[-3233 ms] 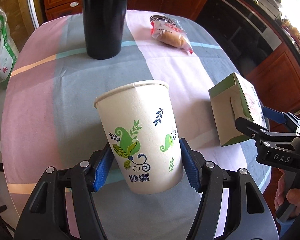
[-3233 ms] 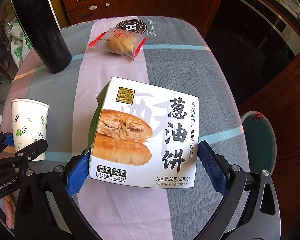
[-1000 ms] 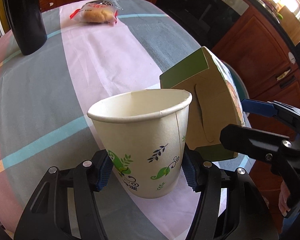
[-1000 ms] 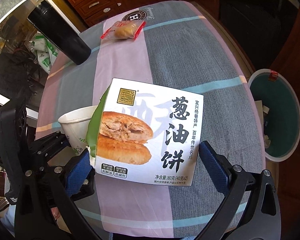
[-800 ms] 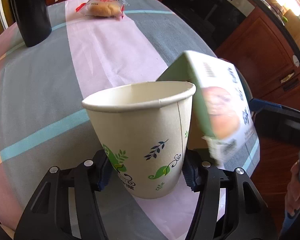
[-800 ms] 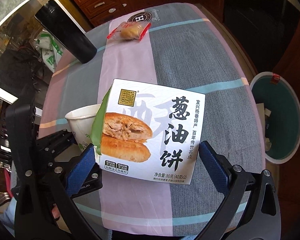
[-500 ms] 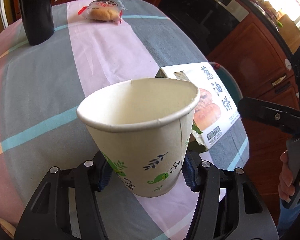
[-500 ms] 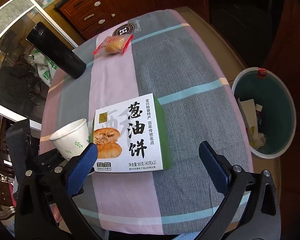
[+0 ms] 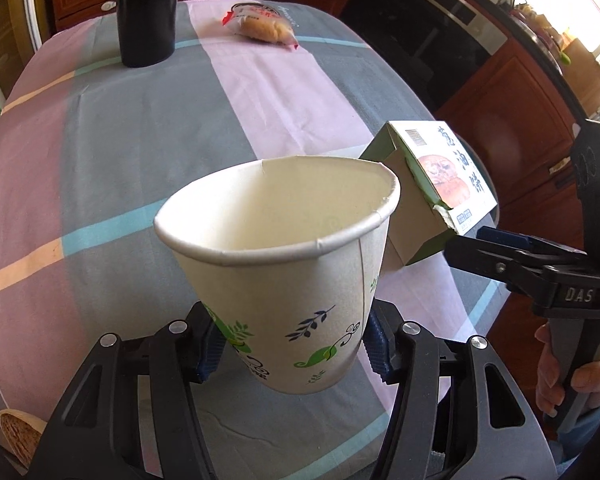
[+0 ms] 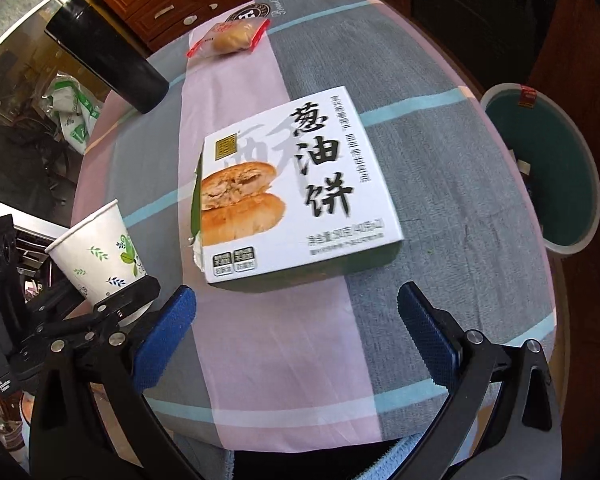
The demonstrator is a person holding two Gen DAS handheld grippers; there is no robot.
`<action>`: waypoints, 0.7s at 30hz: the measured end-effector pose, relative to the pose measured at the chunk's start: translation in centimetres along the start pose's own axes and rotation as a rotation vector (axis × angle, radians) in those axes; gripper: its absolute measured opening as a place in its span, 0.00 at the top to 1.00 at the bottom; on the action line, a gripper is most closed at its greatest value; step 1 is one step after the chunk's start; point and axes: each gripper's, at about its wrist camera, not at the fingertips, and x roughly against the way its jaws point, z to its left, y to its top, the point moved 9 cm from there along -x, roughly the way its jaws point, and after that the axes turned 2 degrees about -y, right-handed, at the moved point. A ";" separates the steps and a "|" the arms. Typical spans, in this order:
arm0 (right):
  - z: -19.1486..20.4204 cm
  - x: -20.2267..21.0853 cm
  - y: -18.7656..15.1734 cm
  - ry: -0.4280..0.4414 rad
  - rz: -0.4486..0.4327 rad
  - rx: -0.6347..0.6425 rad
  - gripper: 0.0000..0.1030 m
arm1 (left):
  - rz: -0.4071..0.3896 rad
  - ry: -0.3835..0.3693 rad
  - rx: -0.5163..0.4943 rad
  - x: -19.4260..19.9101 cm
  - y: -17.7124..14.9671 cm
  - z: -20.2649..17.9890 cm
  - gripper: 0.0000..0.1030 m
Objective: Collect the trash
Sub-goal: 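Lift the paper cup with the left tool while the right tool grasps the pastry box edge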
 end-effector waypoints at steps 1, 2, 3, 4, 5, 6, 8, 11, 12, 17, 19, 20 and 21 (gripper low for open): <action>0.5 -0.5 0.1 -0.020 -0.002 0.008 0.06 | 0.003 0.001 0.000 0.0 -0.1 0.1 0.43; 0.8 -1.1 0.0 -0.039 0.006 0.011 0.06 | 0.008 0.003 -0.001 0.0 -0.3 0.2 0.43; 0.8 -1.6 0.0 -0.057 0.011 0.007 0.06 | 0.013 0.005 -0.003 -0.1 -0.4 0.3 0.43; 0.4 -1.9 -0.1 -0.085 0.007 -0.004 0.06 | 0.017 0.005 -0.005 -0.2 -0.4 0.3 0.43; -0.2 -2.0 -0.1 -0.103 0.002 -0.020 0.06 | 0.019 0.003 -0.008 -0.2 -0.5 0.3 0.43; -0.9 -2.0 0.0 -0.111 -0.002 -0.040 0.06 | 0.019 -0.001 -0.011 -0.3 -0.4 0.3 0.43; -2.7 -1.2 0.2 -0.127 -0.033 -0.084 0.07 | 0.021 -0.009 -0.015 -0.6 -0.2 0.0 0.43; -5.2 0.0 0.6 -0.161 -0.079 -0.134 0.22 | 0.024 -0.016 -0.023 -1.2 0.3 -0.7 0.43; -5.9 0.3 0.8 -0.168 -0.092 -0.150 0.30 | 0.027 -0.017 -0.026 -1.3 0.4 -0.9 0.43; -7.5 0.6 2.3 -0.187 -0.161 -0.146 0.39 | 0.043 -0.004 -0.038 -2.1 0.6 -1.8 0.43; -7.4 0.3 3.0 -0.186 -0.195 -0.124 0.39 | 0.044 0.007 -0.032 -2.1 0.8 -1.9 0.43; -7.3 0.1 3.5 -0.197 -0.216 -0.103 0.39 | 0.042 0.013 -0.028 -2.1 0.9 -1.9 0.43; -7.0 -0.3 3.8 -0.198 -0.226 -0.080 0.41 | 0.040 0.019 -0.027 -2.0 1.0 -2.0 0.43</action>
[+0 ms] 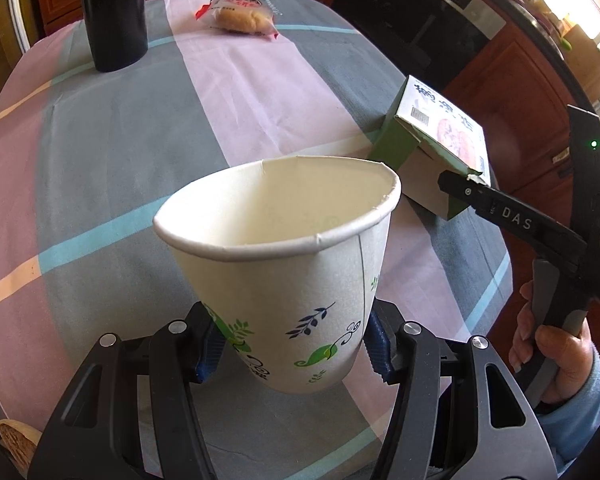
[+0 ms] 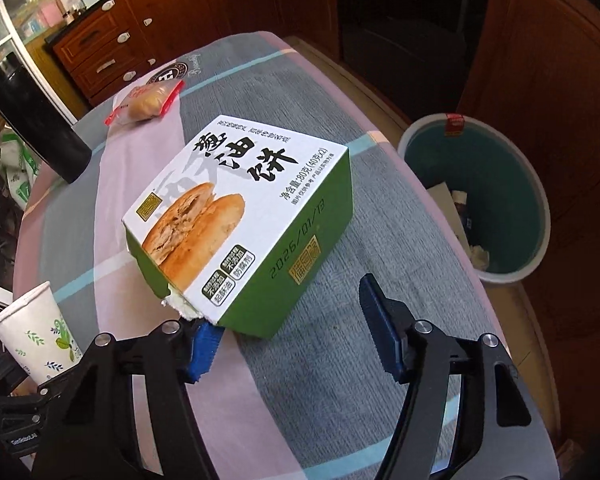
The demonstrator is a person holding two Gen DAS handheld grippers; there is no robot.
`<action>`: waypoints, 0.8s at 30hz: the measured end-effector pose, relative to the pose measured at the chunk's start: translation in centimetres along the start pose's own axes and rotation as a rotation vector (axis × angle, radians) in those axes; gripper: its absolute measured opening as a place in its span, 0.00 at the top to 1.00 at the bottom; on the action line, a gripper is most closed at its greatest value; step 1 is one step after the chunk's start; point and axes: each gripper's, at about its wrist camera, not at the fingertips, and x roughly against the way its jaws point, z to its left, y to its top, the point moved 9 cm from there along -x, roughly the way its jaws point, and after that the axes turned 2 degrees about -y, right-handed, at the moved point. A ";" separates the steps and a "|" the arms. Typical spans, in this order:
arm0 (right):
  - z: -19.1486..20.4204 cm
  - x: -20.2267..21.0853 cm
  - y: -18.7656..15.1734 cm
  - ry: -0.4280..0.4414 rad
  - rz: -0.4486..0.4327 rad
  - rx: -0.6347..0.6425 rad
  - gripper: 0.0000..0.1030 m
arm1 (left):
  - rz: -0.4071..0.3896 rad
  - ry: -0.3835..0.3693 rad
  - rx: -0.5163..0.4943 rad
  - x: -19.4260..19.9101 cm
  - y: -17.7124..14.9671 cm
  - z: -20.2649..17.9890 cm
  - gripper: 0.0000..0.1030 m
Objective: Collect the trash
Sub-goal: 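Lift the paper cup with the left tool while the right tool grasps the pastry box edge, then carry the cup and pastry box over the bin and open both tools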
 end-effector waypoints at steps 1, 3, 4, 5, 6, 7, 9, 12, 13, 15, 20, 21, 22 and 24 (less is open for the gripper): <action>0.2 -0.3 0.1 0.014 -0.002 0.012 0.47 | -0.004 0.008 0.000 0.1 0.2 -0.1 0.43; 0.0 -0.7 0.1 0.023 0.009 0.011 0.89 | -0.016 0.026 -0.007 0.3 0.7 -0.5 0.43; -0.4 -0.6 0.3 0.050 0.009 -0.011 0.91 | -0.018 0.030 -0.014 0.4 0.9 -0.8 0.43; -0.9 -0.3 0.5 0.066 0.008 -0.027 0.94 | -0.021 0.034 -0.021 0.5 1.2 -1.2 0.43; -1.3 0.2 0.8 0.081 0.001 -0.040 0.95 | -0.024 0.037 -0.027 0.5 1.6 -1.7 0.43; -1.9 0.8 1.2 0.099 -0.010 -0.049 0.95 | -0.025 0.039 -0.036 0.4 1.9 -2.3 0.43; -2.9 2.0 2.1 0.120 -0.037 -0.064 0.95 | -0.025 0.041 -0.060 0.1 2.7 -3.7 0.43; -4.9 3.6 3.3 0.148 -0.072 -0.102 0.95 | -0.022 0.046 -0.097 -0.5 3.5 -6.2 0.43; -5.7 4.1 3.7 0.155 -0.083 -0.116 0.95 | -0.019 0.047 -0.112 -0.8 3.8 -7.1 0.43; -7.8 4.7 4.4 0.165 -0.101 -0.151 0.95 | -0.014 0.053 -0.145 -1.3 4.3 -8.9 0.43; -13.7 5.3 5.2 0.169 -0.121 -0.249 0.95 | 0.004 0.068 -0.212 -2.7 5.4 -12.9 0.43; -15.1 5.2 5.3 0.162 -0.126 -0.269 0.95 | 0.008 0.070 -0.222 -3.0 5.6 -13.7 0.43; -16.5 5.1 5.3 0.154 -0.129 -0.292 0.95 | 0.014 0.072 -0.232 -3.4 5.8 -14.4 0.43; -19.0 4.8 5.1 0.142 -0.126 -0.332 0.95 | 0.028 0.074 -0.252 -4.3 6.0 -15.8 0.43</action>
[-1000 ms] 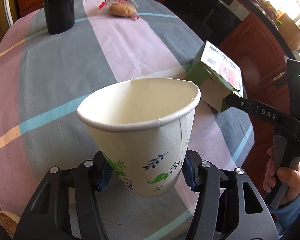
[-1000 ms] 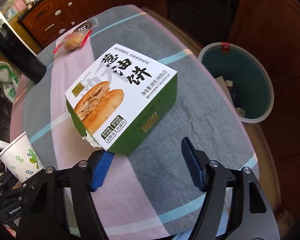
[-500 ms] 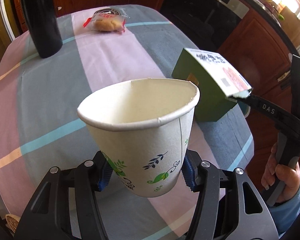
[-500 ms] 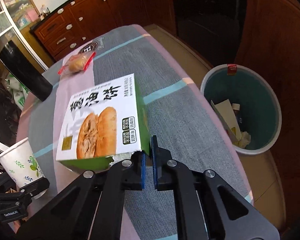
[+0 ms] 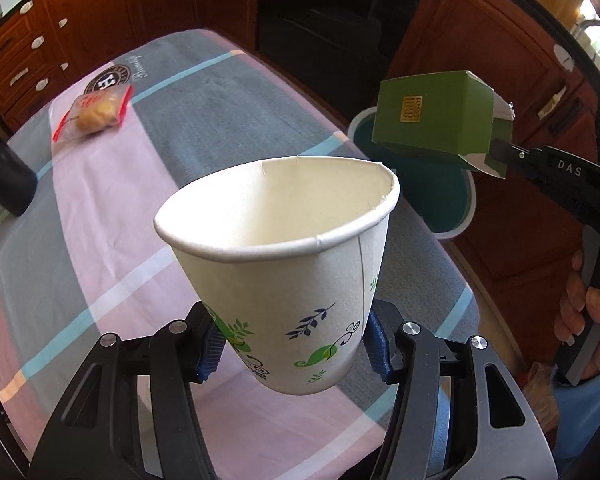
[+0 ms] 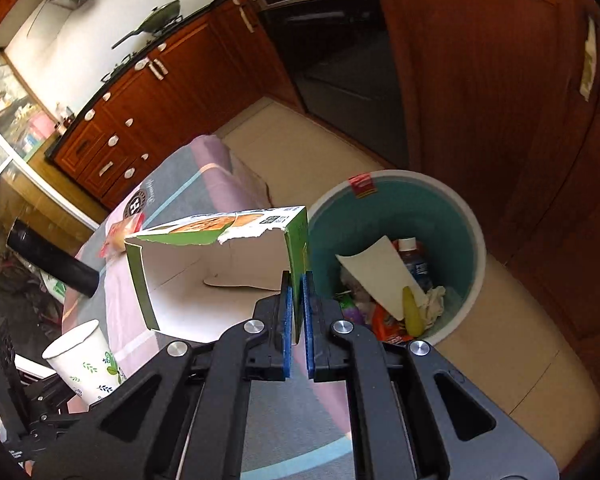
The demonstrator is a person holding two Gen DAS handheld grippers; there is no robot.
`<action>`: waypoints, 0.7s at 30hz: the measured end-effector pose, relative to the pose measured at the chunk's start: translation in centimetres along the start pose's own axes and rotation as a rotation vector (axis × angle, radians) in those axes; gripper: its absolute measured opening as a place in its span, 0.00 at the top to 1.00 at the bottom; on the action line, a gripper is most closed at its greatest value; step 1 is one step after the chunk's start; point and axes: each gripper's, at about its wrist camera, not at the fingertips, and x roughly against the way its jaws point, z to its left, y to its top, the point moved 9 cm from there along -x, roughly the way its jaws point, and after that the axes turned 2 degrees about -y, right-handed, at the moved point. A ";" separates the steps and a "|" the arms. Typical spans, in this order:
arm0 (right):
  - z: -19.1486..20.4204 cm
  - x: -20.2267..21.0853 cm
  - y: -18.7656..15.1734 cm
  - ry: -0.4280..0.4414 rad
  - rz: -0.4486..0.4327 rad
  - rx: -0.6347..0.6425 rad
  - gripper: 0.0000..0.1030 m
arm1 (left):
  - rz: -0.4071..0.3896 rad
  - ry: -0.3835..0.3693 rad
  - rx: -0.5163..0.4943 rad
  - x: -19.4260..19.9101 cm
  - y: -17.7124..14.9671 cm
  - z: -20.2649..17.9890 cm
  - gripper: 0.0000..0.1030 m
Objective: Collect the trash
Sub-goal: 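Carry the cup and pastry box over the bin and open both tools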
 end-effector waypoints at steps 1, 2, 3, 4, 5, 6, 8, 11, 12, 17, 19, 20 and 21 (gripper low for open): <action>-1.3 -0.1 0.3 -0.010 0.000 -0.018 0.95 | 0.008 -0.001 -0.010 -0.4 0.2 -0.6 0.43; -2.4 -0.2 0.5 -0.020 0.002 -0.033 0.95 | 0.016 -0.003 -0.019 -0.8 0.5 -1.2 0.43; -3.6 -0.4 0.6 -0.030 0.007 -0.051 0.95 | 0.024 -0.005 -0.029 -1.2 0.8 -1.8 0.43; -4.8 -0.7 0.6 -0.039 0.017 -0.069 0.95 | 0.030 -0.007 -0.041 -1.7 1.1 -2.4 0.43; -5.8 -1.0 0.6 -0.046 0.028 -0.088 0.95 | 0.037 -0.009 -0.052 -2.1 1.4 -3.1 0.43; -6.6 -1.3 0.5 -0.053 0.039 -0.101 0.95 | 0.042 -0.012 -0.063 -2.5 1.7 -3.6 0.43; -8.0 -2.0 0.1 -0.062 0.071 -0.118 0.95 | 0.055 -0.017 -0.085 -3.3 2.3 -4.7 0.43; -9.4 -3.3 -0.6 -0.056 0.126 -0.136 0.92 | 0.072 -0.024 -0.117 -4.5 3.3 -6.4 0.43; -9.6 -3.8 -0.8 -0.046 0.148 -0.140 0.89 | 0.075 -0.027 -0.127 -4.8 3.7 -7.1 0.43; -11.0 -4.3 -0.2 -0.048 0.146 -0.157 0.35 | 0.089 -0.048 -0.171 -6.4 5.6 -9.7 0.43; -11.3 -4.1 0.3 -0.065 0.129 -0.149 0.33 | 0.094 -0.055 -0.193 -7.1 6.1 -10.9 0.43; -11.6 -4.0 0.5 -0.071 0.126 -0.150 0.27 | 0.098 -0.059 -0.203 -7.4 6.3 -11.5 0.43; -11.8 -3.9 0.7 -0.076 0.120 -0.152 0.26 | 0.101 -0.062 -0.213 -7.8 6.6 -11.9 0.43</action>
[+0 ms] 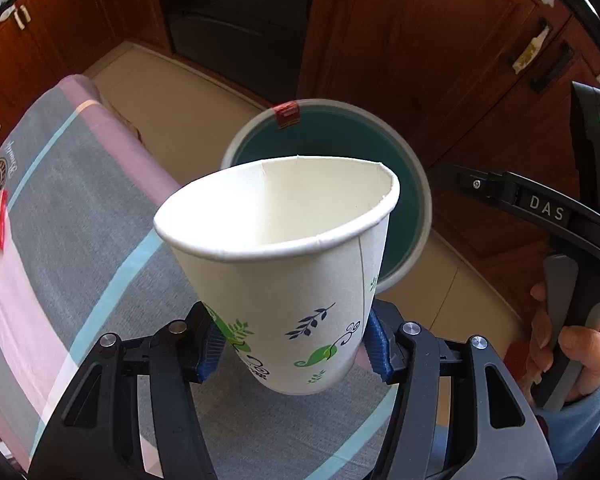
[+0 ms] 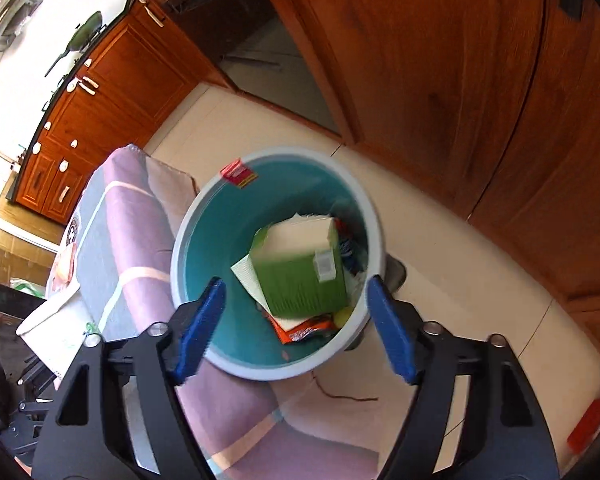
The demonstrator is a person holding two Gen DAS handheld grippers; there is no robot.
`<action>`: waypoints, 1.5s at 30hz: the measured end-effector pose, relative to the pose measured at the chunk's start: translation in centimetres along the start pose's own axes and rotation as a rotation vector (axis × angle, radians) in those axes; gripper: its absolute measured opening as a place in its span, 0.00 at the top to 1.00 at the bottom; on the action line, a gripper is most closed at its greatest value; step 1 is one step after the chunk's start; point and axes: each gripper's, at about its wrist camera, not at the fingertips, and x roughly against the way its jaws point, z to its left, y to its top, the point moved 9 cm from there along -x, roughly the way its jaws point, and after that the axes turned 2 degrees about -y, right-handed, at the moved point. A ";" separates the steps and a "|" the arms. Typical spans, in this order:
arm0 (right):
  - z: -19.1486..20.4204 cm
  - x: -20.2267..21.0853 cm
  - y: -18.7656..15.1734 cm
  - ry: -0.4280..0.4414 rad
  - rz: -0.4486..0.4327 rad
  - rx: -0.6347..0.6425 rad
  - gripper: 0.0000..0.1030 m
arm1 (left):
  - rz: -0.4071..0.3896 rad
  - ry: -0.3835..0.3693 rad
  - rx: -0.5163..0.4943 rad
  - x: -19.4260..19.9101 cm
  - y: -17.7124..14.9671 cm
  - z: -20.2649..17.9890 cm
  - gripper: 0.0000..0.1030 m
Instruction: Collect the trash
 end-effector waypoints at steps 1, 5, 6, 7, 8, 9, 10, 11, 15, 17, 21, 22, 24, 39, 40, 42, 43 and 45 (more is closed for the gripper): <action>-0.1 0.1 0.1 -0.004 -0.003 0.000 0.26 | 0.002 -0.003 -0.010 -0.3 0.4 -0.4 0.43; -1.0 0.4 0.5 -0.013 0.000 -0.022 0.24 | 0.005 0.008 -0.042 -1.7 1.9 -1.5 0.35; -1.2 0.4 0.6 -0.016 0.000 -0.026 0.23 | 0.006 0.026 -0.046 -1.9 2.3 -1.5 0.31; -1.4 0.4 0.8 -0.019 0.001 -0.029 0.23 | 0.003 0.043 -0.047 -2.0 2.6 -1.5 0.26; -1.5 0.5 0.9 -0.022 0.001 -0.032 0.23 | -0.002 0.055 -0.049 -2.0 2.8 -1.4 0.21; -1.5 0.6 0.9 -0.025 0.001 -0.034 0.23 | -0.004 0.062 -0.046 -1.9 2.9 -1.3 0.17; -1.6 0.6 0.9 -0.028 0.000 -0.034 0.23 | -0.009 0.067 -0.041 -1.7 2.9 -1.4 0.11; -1.6 0.7 0.9 -0.032 0.001 -0.033 0.20 | -0.020 0.070 -0.039 -1.5 2.9 -1.3 0.09; -1.4 0.7 0.9 -0.036 0.001 -0.037 0.18 | -0.025 0.080 -0.024 -1.1 2.2 -0.5 0.06; -1.1 0.4 0.7 -0.039 0.014 -0.029 0.17 | -0.018 0.081 -0.007 -1.1 1.9 -0.3 0.06; -0.2 0.4 0.1 -0.051 0.034 0.005 0.13 | 0.010 0.074 0.033 -0.7 0.6 0.0 0.05; 0.0 0.5 -0.1 -0.059 0.036 0.015 0.13 | 0.008 0.077 0.040 -0.5 0.3 0.2 0.05; 0.5 0.9 -0.4 -0.070 0.036 0.037 0.09 | 0.003 0.086 0.056 0.0 -0.5 0.6 0.05; 5.6 5.4 -5.6 -0.138 0.011 0.242 0.07 | -0.111 0.122 0.170 6.1 -6.5 3.4 0.04; 5.8 5.7 -5.9 -0.145 0.009 0.248 0.07 | -0.121 0.126 0.176 6.5 -6.9 3.6 0.04; 6.2 6.2 -6.5 -0.154 0.006 0.258 0.07 | -0.142 0.129 0.191 7.5 -7.8 3.9 0.04; 6.3 6.5 -6.7 -0.156 0.003 0.264 0.07 | -0.149 0.131 0.197 7.9 -8.2 4.0 0.04; 6.5 7.0 -7.3 -0.164 -0.009 0.275 0.07 | -0.158 0.138 0.205 8.4 -9.0 4.1 0.04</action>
